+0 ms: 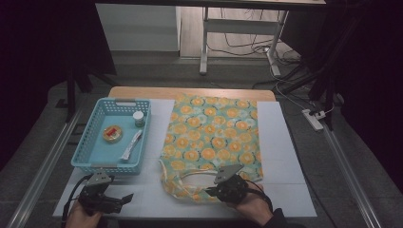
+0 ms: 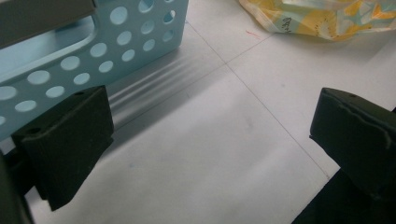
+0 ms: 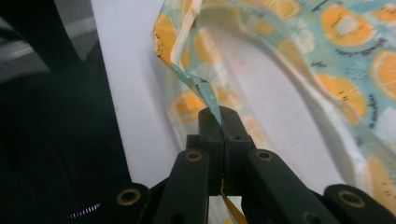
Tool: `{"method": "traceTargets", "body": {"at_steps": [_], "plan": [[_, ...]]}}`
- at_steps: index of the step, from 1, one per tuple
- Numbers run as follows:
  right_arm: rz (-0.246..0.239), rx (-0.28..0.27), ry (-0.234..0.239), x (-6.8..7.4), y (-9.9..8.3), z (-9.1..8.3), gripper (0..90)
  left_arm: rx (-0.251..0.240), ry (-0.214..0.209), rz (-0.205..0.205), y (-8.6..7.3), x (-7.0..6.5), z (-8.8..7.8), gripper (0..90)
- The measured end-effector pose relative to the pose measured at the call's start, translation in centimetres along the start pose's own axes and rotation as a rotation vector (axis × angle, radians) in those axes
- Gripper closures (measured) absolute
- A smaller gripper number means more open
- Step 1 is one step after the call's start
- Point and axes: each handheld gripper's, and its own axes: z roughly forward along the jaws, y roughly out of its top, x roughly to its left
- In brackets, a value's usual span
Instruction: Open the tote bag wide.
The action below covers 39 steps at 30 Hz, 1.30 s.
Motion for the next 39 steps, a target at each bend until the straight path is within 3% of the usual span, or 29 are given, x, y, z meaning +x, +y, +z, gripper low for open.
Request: {"method": "traceTargets", "body": {"at_steps": [4,16,22,32,39], "plan": [[0.055,-0.040,0.002,-1.2,0.6,-0.5,89.5,0.000,0.000,-0.001,0.0,0.0,0.0,0.0],[0.032,-0.049,-0.084,-4.1,2.7,-0.8,89.5,0.000,-0.001,-0.001,0.0,0.0,0.0,0.0],[0.068,-0.087,-0.111,-6.5,3.4,-1.2,89.6,-0.003,-0.001,-0.004,0.0,0.0,0.0,0.0],[0.070,-0.120,-0.168,-8.7,4.4,-1.8,89.6,0.000,0.002,-0.004,0.0,0.0,0.0,0.0],[0.115,-0.139,-0.195,-10.8,4.8,-1.5,89.6,-0.001,0.002,-0.007,0.0,0.0,0.0,0.0]]}}
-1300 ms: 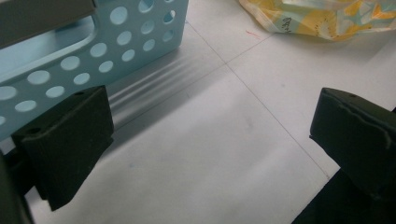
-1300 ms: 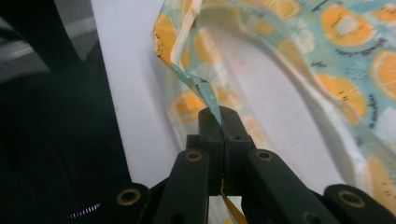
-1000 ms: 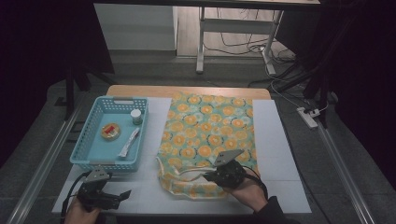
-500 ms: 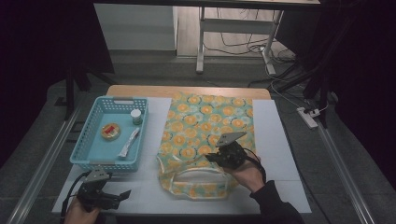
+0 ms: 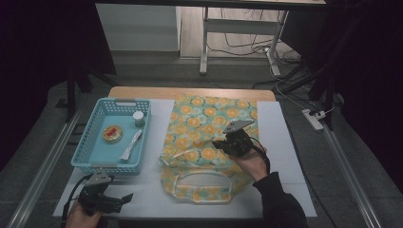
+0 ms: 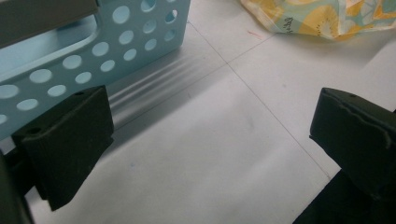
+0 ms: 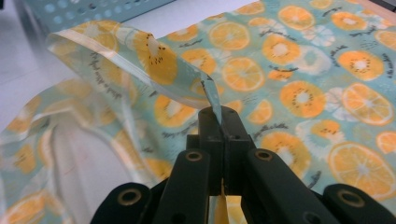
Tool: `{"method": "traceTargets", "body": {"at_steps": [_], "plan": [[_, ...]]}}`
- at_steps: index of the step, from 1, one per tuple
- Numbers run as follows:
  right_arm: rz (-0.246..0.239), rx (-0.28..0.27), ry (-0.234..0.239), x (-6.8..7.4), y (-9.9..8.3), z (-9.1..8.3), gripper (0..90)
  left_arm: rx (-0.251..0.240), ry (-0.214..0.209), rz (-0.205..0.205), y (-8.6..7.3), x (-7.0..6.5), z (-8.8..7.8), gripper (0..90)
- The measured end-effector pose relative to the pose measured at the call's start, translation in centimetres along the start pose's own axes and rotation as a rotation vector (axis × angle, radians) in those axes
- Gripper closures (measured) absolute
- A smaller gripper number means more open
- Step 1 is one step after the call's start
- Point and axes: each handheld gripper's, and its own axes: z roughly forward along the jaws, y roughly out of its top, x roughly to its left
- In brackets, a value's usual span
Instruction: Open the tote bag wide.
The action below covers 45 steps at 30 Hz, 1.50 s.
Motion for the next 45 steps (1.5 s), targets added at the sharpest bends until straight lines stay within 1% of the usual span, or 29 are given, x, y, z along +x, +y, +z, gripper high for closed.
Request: {"method": "traceTargets", "body": {"at_steps": [4,8,13,15,16,17,19,20,21,26,27,28,30,31,32,38,42,44,45], "plan": [[0.015,-0.015,-0.010,-1.0,0.4,0.5,89.5,-0.001,0.000,0.000,0.0,0.0,0.0,0.0],[0.030,-0.022,-0.035,-2.2,1.0,1.0,89.6,-0.001,-0.001,0.000,0.0,0.0,0.0,0.0],[0.037,-0.023,-0.065,-3.7,1.3,1.7,89.6,-0.002,-0.001,-0.001,0.0,0.0,0.0,0.0],[0.043,-0.019,-0.074,-4.4,1.3,2.1,89.5,-0.001,-0.002,-0.001,0.0,0.0,0.0,0.0],[0.048,-0.014,-0.081,-5.0,1.3,2.5,89.6,-0.002,-0.001,-0.001,0.0,0.0,0.0,0.0],[0.048,-0.014,-0.081,-5.0,1.3,2.5,89.6,-0.001,-0.001,-0.001,0.0,0.0,0.0,0.0],[0.048,-0.007,-0.091,-5.5,1.3,2.9,89.6,-0.001,-0.001,-0.002,0.0,0.0,0.0,0.0],[0.051,-0.001,-0.097,-6.0,1.3,3.3,89.6,0.000,-0.001,-0.002,0.0,0.0,0.0,0.1],[0.051,-0.001,-0.097,-6.0,1.3,3.3,89.6,0.000,-0.001,-0.002,0.0,0.0,0.0,0.1],[0.059,0.008,-0.120,-7.1,1.2,4.1,89.6,0.003,-0.001,-0.002,0.0,0.0,0.0,0.1],[0.064,0.010,-0.123,-7.4,1.2,4.2,89.5,0.003,-0.001,-0.002,0.0,0.0,0.0,0.1],[0.081,0.021,-0.129,-7.9,0.9,4.6,89.5,0.004,-0.001,-0.002,0.0,0.0,0.1,0.1],[0.089,0.028,-0.131,-8.2,0.8,4.8,89.5,0.004,-0.002,-0.002,0.0,0.0,0.1,0.1],[0.101,0.045,-0.135,-8.7,0.3,5.4,89.4,0.004,-0.002,-0.001,0.0,0.0,0.1,0.1],[0.101,0.045,-0.135,-8.7,0.3,5.4,89.4,0.004,-0.002,-0.001,0.0,0.0,0.1,0.1],[0.125,0.098,-0.127,-9.6,-1.0,7.2,89.4,0.004,-0.001,0.000,0.0,0.0,0.1,0.1],[0.124,0.136,-0.125,-9.7,-1.7,8.0,88.6,0.005,-0.001,0.003,0.0,0.0,0.1,0.2],[0.136,0.133,-0.121,-9.9,-1.8,8.1,84.3,0.006,-0.001,0.005,0.0,0.0,0.1,0.2],[0.139,0.135,-0.129,-9.9,-1.9,8.1,80.9,0.005,-0.002,0.005,0.0,0.0,0.1,0.2]]}}
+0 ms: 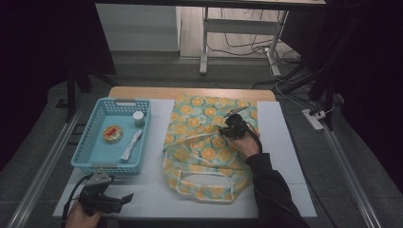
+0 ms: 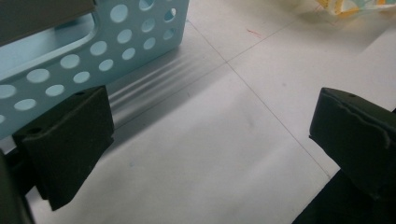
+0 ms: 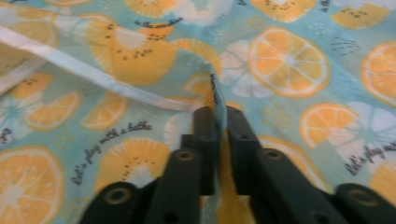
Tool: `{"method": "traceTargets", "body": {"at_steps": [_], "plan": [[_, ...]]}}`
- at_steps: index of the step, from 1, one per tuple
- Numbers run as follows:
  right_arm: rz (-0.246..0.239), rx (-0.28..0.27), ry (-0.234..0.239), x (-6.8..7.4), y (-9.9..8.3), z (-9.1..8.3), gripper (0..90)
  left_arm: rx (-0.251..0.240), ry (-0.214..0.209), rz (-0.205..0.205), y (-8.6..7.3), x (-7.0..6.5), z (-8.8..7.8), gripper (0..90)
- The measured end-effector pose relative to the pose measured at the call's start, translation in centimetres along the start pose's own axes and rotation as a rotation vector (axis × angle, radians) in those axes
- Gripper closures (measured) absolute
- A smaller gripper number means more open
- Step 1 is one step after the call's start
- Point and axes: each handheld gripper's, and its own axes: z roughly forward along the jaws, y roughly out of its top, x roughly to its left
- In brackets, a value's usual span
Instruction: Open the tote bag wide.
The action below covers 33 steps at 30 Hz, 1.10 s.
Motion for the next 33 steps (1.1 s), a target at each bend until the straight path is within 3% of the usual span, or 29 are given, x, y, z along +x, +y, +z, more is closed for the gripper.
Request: {"method": "traceTargets", "body": {"at_steps": [8,13,19,21,24,26,33], "plan": [[0.043,-0.082,-0.001,-0.1,0.6,-2.4,51.7,-0.002,0.001,-0.001,0.0,0.0,0.0,0.2],[0.037,-0.109,0.014,0.4,1.0,-4.0,37.3,-0.005,0.002,-0.003,0.0,0.0,-0.1,0.1],[-0.001,-0.092,0.004,2.1,0.4,-5.4,17.5,-0.009,0.001,-0.004,0.0,0.0,-0.1,0.0],[-0.001,-0.095,0.012,2.3,0.3,-5.7,15.9,-0.008,0.001,-0.004,0.0,0.0,-0.1,0.0],[0.009,-0.083,0.037,2.9,-0.2,-6.2,6.5,-0.009,0.001,-0.006,0.0,0.0,-0.1,0.0],[-0.010,-0.079,0.044,3.7,-0.6,-6.5,1.2,-0.008,0.001,-0.006,0.0,0.0,-0.1,0.0],[-0.079,-0.074,0.065,6.6,-1.6,-7.5,0.0,-0.010,0.001,-0.006,0.0,0.0,-0.1,0.0]]}}
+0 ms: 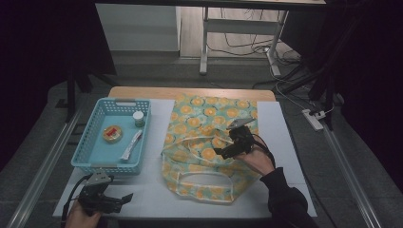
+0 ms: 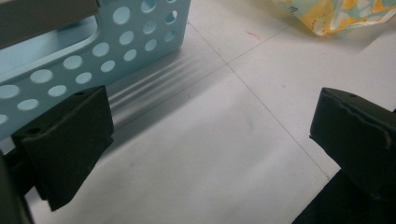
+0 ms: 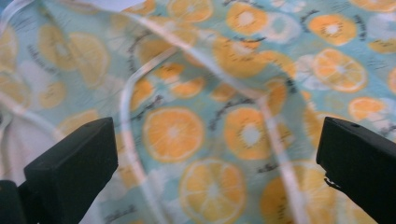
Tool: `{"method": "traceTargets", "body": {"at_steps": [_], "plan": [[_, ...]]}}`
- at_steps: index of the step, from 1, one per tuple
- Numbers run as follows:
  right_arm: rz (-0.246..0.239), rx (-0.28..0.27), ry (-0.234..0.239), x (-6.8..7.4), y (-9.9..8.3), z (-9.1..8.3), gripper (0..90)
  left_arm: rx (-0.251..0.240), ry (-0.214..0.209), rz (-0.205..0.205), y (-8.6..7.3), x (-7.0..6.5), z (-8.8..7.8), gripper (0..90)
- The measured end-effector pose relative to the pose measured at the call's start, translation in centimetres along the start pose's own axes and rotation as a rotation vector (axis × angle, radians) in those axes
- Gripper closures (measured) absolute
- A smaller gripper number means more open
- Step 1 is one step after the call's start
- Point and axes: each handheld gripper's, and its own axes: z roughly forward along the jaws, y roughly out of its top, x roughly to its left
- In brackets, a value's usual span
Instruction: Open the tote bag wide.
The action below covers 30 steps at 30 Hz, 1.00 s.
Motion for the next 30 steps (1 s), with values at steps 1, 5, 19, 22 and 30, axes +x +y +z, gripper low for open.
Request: {"method": "traceTargets", "body": {"at_steps": [1,5,19,22,30], "plan": [[-0.005,0.005,0.001,0.3,-0.1,0.0,0.0,0.000,-0.001,0.000,0.0,0.0,0.0,0.0],[-0.025,0.039,0.015,1.4,-0.9,0.4,0.0,-0.002,-0.003,0.001,0.0,0.0,0.0,0.0],[-0.054,0.163,0.012,1.7,-4.5,3.4,0.9,-0.002,-0.004,0.011,0.0,-0.1,-0.1,0.0],[-0.070,0.138,0.019,1.9,-4.8,3.2,7.4,-0.001,-0.003,0.014,0.0,-0.1,0.0,0.0],[-0.103,0.142,0.045,2.2,-4.5,2.2,47.8,0.003,-0.001,0.016,0.0,-0.1,0.0,0.0]]}}
